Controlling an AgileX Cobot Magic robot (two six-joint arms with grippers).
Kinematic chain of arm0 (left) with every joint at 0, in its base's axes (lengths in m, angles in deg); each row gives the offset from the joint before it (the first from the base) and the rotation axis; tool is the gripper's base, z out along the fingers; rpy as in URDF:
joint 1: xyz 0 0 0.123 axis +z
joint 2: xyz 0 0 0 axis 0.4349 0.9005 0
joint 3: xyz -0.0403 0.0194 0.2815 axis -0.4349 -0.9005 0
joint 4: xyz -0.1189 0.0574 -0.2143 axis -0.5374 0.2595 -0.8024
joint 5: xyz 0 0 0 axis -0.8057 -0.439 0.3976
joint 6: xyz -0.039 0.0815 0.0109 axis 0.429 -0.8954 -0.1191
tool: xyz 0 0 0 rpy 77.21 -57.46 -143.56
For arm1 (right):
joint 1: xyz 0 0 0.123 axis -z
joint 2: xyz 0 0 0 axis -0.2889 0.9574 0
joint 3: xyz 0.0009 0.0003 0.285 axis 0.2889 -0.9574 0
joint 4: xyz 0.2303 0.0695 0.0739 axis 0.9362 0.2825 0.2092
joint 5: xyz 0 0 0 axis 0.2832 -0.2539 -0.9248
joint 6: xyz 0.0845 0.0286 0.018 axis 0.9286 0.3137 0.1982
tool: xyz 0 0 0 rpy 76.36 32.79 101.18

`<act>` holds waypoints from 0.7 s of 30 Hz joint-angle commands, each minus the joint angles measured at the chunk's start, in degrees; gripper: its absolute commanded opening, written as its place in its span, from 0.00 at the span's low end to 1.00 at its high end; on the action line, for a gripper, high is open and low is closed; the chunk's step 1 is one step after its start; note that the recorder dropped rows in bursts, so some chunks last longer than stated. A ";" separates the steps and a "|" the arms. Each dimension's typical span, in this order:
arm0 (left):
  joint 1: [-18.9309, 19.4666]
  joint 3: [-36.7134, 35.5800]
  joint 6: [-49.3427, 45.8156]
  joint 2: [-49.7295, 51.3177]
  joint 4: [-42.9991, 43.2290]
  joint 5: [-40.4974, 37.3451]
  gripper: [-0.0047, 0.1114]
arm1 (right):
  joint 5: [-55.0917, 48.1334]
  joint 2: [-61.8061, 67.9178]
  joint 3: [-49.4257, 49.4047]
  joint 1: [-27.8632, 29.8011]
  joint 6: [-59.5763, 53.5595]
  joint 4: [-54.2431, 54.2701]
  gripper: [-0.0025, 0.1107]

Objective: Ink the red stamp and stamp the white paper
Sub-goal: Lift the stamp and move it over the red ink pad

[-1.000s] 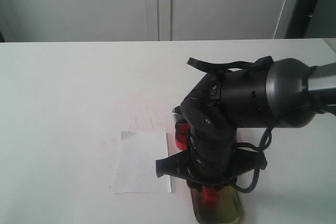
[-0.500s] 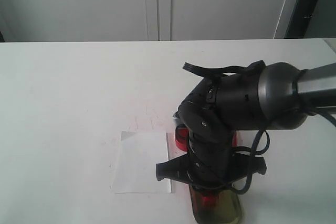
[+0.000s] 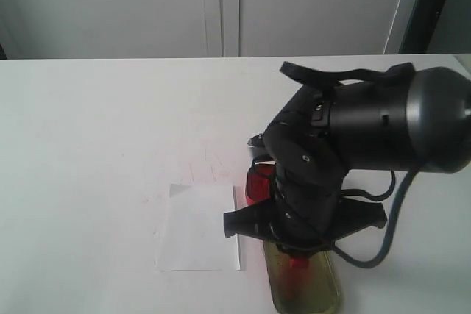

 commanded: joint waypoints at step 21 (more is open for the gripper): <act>0.11 -0.19 -0.16 -0.20 -0.07 0.01 0.04 | -0.34 -5.56 7.07 6.17 -17.31 -6.48 0.02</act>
